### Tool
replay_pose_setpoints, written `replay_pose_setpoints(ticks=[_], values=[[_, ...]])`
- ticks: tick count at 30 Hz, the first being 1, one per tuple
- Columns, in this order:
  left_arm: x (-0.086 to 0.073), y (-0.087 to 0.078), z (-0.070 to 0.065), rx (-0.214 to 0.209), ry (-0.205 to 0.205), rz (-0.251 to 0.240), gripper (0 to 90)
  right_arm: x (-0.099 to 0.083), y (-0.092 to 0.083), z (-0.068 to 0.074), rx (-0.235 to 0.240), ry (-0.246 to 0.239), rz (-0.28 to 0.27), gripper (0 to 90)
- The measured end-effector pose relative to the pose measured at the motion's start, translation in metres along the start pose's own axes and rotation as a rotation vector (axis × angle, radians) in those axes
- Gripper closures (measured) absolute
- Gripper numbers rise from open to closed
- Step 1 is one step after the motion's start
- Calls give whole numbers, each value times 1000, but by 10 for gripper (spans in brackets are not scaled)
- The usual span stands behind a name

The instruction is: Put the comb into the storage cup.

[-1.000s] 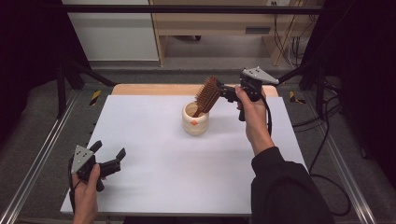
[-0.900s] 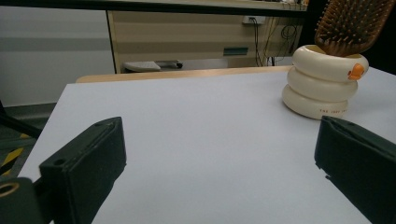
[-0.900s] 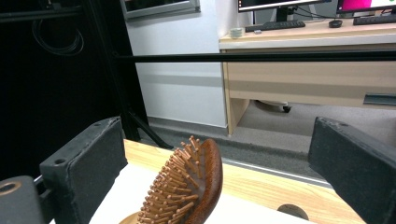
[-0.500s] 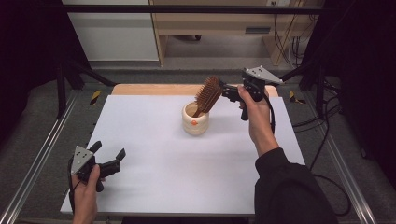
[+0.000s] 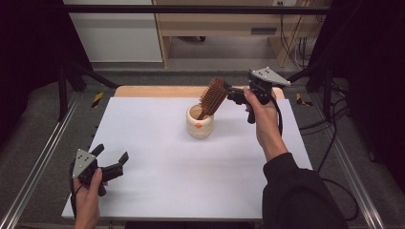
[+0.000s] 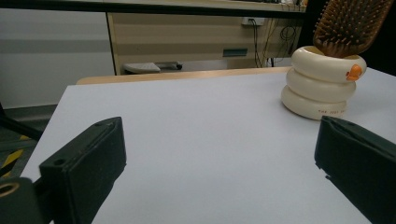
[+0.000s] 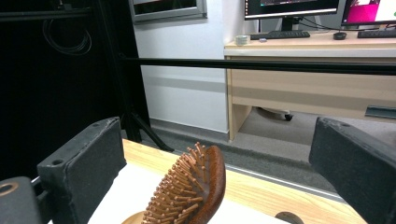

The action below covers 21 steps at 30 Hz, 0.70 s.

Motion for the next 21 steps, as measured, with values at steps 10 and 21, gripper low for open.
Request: replay_pose_setpoints(ticks=[10, 21], values=[[0, 0, -1, -6, -5, 1, 22, 4, -8, -7, -19, 7, -6, 35], [0, 0, -3, -11, -5, -3, 20, 8, -18, -15, -31, 19, -22, 25]])
Point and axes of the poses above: each handheld gripper's, and its own axes: y roughly forward along the jaws, x roughly out of its top, z roughly to its left, the point moved 9 cm from there along y, roughly forward along the jaws, and after that the axes turned 1 degree about -z, right-handed, at the moved point
